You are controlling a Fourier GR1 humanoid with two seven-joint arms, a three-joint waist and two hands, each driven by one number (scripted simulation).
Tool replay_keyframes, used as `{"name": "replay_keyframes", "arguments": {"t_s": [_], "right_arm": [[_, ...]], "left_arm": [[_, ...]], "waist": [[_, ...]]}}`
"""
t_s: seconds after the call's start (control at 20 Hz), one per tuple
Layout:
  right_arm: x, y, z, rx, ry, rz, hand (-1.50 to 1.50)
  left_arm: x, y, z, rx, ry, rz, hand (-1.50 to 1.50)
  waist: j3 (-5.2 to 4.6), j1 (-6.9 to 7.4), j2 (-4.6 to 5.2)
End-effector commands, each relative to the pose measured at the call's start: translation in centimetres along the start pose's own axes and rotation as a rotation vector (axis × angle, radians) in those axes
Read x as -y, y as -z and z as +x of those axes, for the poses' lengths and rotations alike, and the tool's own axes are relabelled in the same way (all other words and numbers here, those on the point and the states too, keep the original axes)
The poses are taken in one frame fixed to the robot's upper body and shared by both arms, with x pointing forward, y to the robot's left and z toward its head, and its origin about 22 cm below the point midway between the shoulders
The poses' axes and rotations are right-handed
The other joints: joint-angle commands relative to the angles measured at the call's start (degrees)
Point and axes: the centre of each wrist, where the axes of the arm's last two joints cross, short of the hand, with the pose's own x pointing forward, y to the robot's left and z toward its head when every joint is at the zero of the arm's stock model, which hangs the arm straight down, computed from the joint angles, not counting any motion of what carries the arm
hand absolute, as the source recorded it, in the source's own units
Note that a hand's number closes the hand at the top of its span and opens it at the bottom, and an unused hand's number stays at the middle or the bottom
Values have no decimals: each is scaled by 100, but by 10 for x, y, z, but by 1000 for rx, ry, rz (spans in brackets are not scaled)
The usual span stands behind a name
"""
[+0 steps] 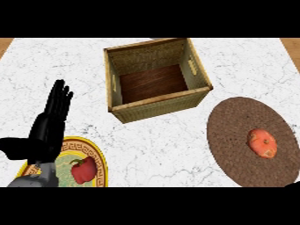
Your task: Pick the squash from the placemat and place it in the basket
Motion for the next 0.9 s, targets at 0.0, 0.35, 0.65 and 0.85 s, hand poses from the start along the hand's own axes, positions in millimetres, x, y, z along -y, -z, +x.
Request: {"name": "replay_keyframes", "arguments": {"t_s": [0.0, 0.35, 0.65, 0.85], "right_arm": [[-9, -8, -3, 12, 14, -8, -150], [-40, 24, -8, 15, -11, -14, -150], [-60, 38, -5, -8, -6, -52, -150], [-53, 35, -15, -12, -25, -36, -150]], "left_arm": [[-7, -17, -9, -3, 3, -6, 0], [-11, -16, 9, 8, -11, -1, 0], [-12, -17, 12, 5, -4, 0, 0], [-20, -2, 8, 5, 7, 7, 0]], "waist": [[-1, -5, -7], [1, 22, -3], [1, 29, -2], [0, 1, -3]]}}
